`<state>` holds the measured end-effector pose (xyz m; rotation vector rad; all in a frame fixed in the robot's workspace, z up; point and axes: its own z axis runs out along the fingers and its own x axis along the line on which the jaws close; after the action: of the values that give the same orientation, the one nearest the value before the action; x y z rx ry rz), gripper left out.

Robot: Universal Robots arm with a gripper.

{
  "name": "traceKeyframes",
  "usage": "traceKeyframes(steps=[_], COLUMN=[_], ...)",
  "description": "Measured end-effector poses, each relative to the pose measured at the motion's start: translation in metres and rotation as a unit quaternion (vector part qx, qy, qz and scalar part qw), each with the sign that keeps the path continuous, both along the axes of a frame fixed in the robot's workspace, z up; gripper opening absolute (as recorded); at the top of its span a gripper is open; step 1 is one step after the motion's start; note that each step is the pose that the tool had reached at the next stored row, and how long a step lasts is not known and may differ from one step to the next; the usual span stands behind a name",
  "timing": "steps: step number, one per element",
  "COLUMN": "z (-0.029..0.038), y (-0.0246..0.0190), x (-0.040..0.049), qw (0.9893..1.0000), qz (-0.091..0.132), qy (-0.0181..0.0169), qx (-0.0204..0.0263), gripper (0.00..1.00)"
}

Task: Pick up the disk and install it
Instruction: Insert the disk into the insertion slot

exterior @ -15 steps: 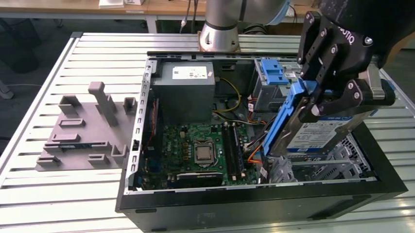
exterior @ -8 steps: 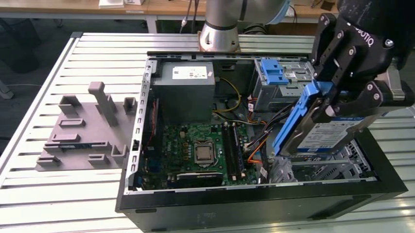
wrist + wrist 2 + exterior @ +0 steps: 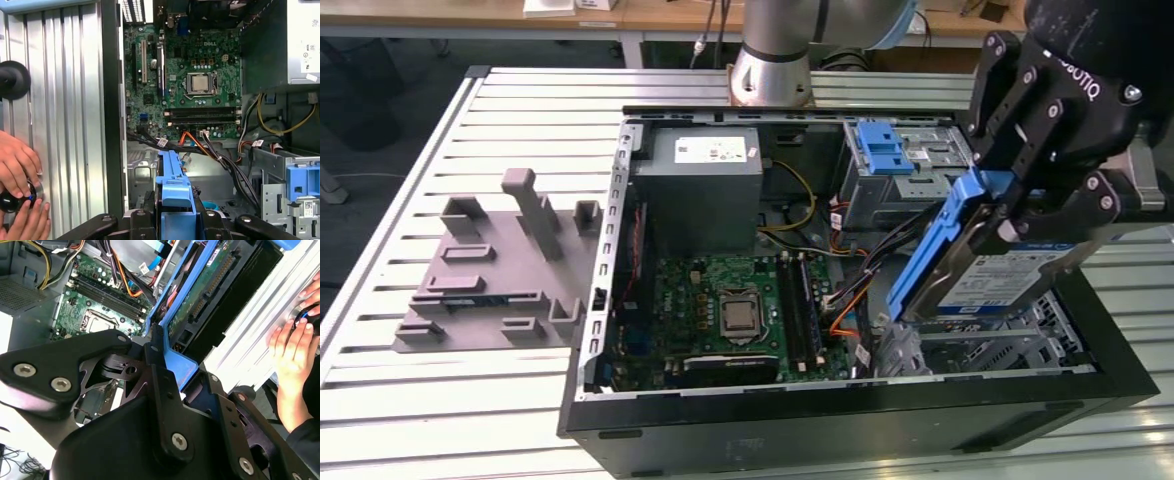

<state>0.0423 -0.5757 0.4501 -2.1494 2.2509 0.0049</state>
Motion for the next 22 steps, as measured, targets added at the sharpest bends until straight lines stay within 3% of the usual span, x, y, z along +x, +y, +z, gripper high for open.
traceKeyframes(steps=[5, 14, 22], z=[-0.0017, -0.0054, -0.0066], y=[-0.0007, -0.0007, -0.0006], x=[0.0035, 0.0184, 0.0208], qw=[1.0, 1.0, 1.0], qz=[0.007, 0.007, 0.007], qy=[0.0, 0.0, 0.0], qx=[0.0001, -0.0001, -0.0003], gripper=[0.36, 0.36, 0.36])
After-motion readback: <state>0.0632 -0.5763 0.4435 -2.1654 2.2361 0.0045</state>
